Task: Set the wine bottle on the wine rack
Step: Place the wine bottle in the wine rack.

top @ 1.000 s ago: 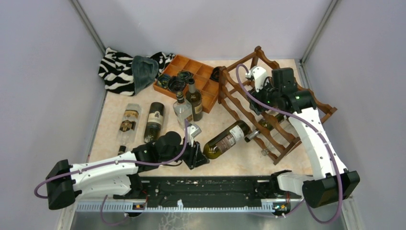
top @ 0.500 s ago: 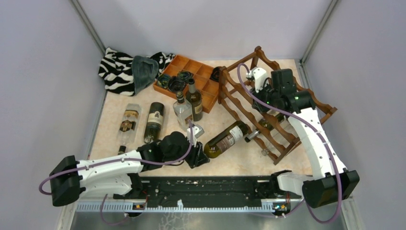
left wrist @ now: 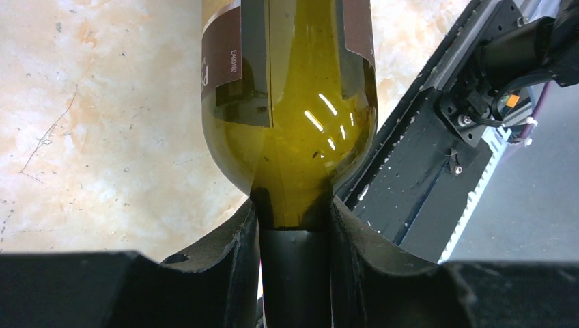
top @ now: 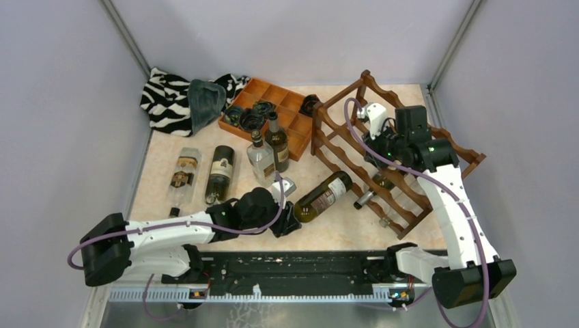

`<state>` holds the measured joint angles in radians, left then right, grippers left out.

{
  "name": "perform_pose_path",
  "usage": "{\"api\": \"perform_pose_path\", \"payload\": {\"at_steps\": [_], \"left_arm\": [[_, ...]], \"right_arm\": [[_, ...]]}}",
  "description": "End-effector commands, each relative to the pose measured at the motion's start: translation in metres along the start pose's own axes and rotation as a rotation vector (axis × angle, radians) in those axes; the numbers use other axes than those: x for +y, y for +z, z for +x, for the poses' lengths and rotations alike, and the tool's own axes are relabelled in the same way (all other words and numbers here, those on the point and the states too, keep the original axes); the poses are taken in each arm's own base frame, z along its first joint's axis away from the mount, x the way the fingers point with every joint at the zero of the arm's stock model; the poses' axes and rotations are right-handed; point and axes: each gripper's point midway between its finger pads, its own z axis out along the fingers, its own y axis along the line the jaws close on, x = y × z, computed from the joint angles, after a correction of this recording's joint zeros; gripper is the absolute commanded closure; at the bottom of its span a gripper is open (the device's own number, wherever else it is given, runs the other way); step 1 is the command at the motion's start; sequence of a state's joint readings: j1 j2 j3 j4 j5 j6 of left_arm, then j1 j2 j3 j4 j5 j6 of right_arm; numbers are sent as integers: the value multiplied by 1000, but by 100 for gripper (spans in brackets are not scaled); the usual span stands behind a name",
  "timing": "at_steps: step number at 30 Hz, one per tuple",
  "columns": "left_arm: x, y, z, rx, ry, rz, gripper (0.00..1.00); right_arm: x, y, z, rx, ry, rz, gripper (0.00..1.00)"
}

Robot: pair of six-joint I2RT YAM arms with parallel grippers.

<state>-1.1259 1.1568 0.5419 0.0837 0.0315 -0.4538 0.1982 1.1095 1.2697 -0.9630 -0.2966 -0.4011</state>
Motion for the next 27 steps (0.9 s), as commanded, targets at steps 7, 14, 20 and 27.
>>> {"api": "perform_pose_path", "payload": {"at_steps": [7,14,20,27], "left_arm": [[-18,14,-59,-203,25,35,100],[-13,25,-67,-235,23,4,100],[-14,38,-69,-230,27,0,100],[-23,43,-80,-260,40,27,100]], "right_arm": [[6,-24,-23,-134,-22,-10,100],[12,-26,-25,-150,-32,-36,100],[17,-28,-26,-163,-40,-54,100],[20,-28,-24,-164,-44,-71,100]]}}
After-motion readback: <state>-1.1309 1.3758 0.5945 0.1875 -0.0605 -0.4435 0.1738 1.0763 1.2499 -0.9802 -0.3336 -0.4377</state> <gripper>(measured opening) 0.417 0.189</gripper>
